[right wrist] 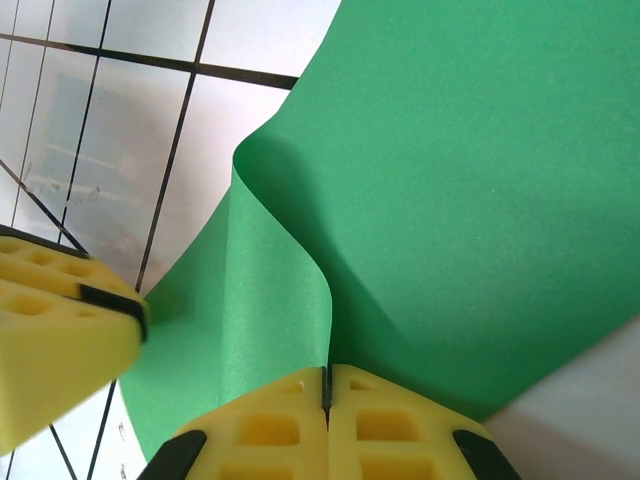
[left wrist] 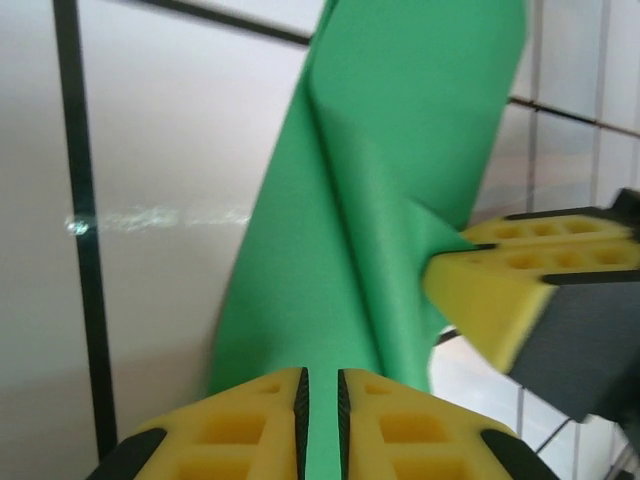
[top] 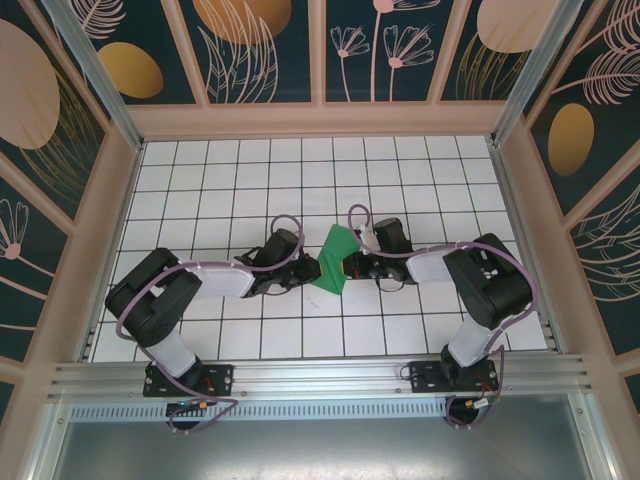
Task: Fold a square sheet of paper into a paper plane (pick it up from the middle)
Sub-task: Fold the triangle a second time at the center of the table.
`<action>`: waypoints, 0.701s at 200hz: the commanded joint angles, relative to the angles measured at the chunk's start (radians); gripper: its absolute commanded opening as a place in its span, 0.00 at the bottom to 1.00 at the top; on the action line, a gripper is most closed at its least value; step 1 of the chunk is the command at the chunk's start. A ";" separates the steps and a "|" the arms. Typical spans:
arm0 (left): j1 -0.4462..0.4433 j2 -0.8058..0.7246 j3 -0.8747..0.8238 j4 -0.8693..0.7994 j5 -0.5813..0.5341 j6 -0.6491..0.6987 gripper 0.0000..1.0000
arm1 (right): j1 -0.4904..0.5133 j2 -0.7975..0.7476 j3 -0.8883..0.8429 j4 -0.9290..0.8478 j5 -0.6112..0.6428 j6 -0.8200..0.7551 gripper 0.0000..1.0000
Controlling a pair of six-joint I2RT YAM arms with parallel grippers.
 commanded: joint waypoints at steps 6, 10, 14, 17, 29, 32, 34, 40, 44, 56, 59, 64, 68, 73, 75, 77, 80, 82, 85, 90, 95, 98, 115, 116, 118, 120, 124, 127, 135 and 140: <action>-0.004 -0.059 0.057 0.009 -0.020 0.005 0.20 | 0.005 0.039 0.013 -0.037 0.061 -0.015 0.00; -0.004 -0.057 0.061 0.019 -0.012 0.005 0.20 | 0.004 0.039 0.012 -0.035 0.062 -0.014 0.00; -0.004 -0.053 0.068 0.028 -0.001 0.003 0.19 | 0.004 0.040 0.013 -0.035 0.063 -0.014 0.00; -0.004 -0.049 0.072 0.035 0.008 0.002 0.19 | 0.004 0.040 0.013 -0.035 0.062 -0.014 0.00; -0.004 -0.025 0.084 0.072 0.057 -0.011 0.18 | 0.004 0.041 0.015 -0.037 0.061 -0.013 0.00; -0.003 -0.017 0.086 0.085 0.069 -0.017 0.17 | 0.004 0.042 0.015 -0.037 0.061 -0.013 0.00; -0.004 -0.011 0.088 0.092 0.075 -0.021 0.16 | 0.005 0.041 0.015 -0.037 0.062 -0.012 0.00; -0.004 0.004 0.088 0.113 0.096 -0.033 0.14 | 0.006 0.042 0.015 -0.037 0.064 -0.010 0.00; -0.004 0.014 0.088 0.130 0.107 -0.041 0.13 | 0.006 0.042 0.015 -0.036 0.064 -0.010 0.00; -0.004 0.042 0.092 0.147 0.118 -0.061 0.11 | 0.005 0.041 0.015 -0.036 0.066 -0.010 0.00; -0.004 0.048 0.095 0.142 0.116 -0.061 0.11 | 0.006 0.041 0.015 -0.036 0.066 -0.010 0.00; -0.006 0.051 0.099 0.138 0.112 -0.061 0.11 | 0.005 0.043 0.015 -0.038 0.066 -0.011 0.00; -0.006 0.051 0.100 0.139 0.108 -0.061 0.11 | 0.005 0.043 0.015 -0.038 0.067 -0.011 0.00; -0.005 0.051 0.100 0.141 0.106 -0.061 0.11 | 0.006 0.041 0.015 -0.039 0.068 -0.011 0.00; -0.005 0.064 0.101 0.142 0.105 -0.061 0.11 | 0.005 0.041 0.015 -0.039 0.068 -0.011 0.00; -0.005 0.076 0.101 0.142 0.104 -0.063 0.11 | 0.005 0.041 0.015 -0.040 0.068 -0.010 0.00; -0.005 0.082 0.102 0.141 0.101 -0.063 0.11 | 0.006 0.042 0.014 -0.038 0.068 -0.010 0.00; -0.005 0.085 0.104 0.140 0.100 -0.064 0.11 | 0.005 0.041 0.014 -0.037 0.068 -0.010 0.00; -0.005 0.087 0.106 0.139 0.097 -0.064 0.11 | 0.006 0.041 0.012 -0.036 0.066 -0.010 0.00; -0.005 0.093 0.109 0.134 0.094 -0.065 0.10 | 0.006 0.042 0.012 -0.034 0.065 -0.008 0.00; -0.005 0.099 0.109 0.128 0.087 -0.066 0.10 | 0.005 0.043 0.013 -0.033 0.063 -0.007 0.00; -0.006 0.102 0.109 0.126 0.084 -0.067 0.10 | 0.006 0.045 0.012 -0.033 0.062 -0.007 0.00; -0.005 0.118 0.109 0.130 0.080 -0.068 0.10 | 0.006 0.050 0.013 -0.033 0.061 -0.007 0.00; -0.005 0.119 0.109 0.131 0.079 -0.069 0.10 | 0.007 0.049 0.013 -0.034 0.061 -0.007 0.01; -0.005 0.122 0.109 0.133 0.081 -0.070 0.10 | 0.006 0.050 0.013 -0.034 0.061 -0.007 0.01; -0.005 0.125 0.109 0.135 0.082 -0.071 0.10 | 0.006 0.051 0.013 -0.034 0.061 -0.007 0.01; -0.006 0.129 0.109 0.140 0.085 -0.071 0.10 | 0.006 0.051 0.013 -0.035 0.061 -0.007 0.01; -0.005 0.133 0.109 0.145 0.089 -0.073 0.10 | 0.006 0.052 0.013 -0.035 0.061 -0.007 0.01; -0.006 0.140 0.106 0.170 0.098 -0.081 0.10 | 0.006 0.052 0.015 -0.036 0.060 -0.008 0.01; -0.005 0.143 0.103 0.183 0.105 -0.089 0.10 | 0.006 0.052 0.015 -0.036 0.060 -0.008 0.01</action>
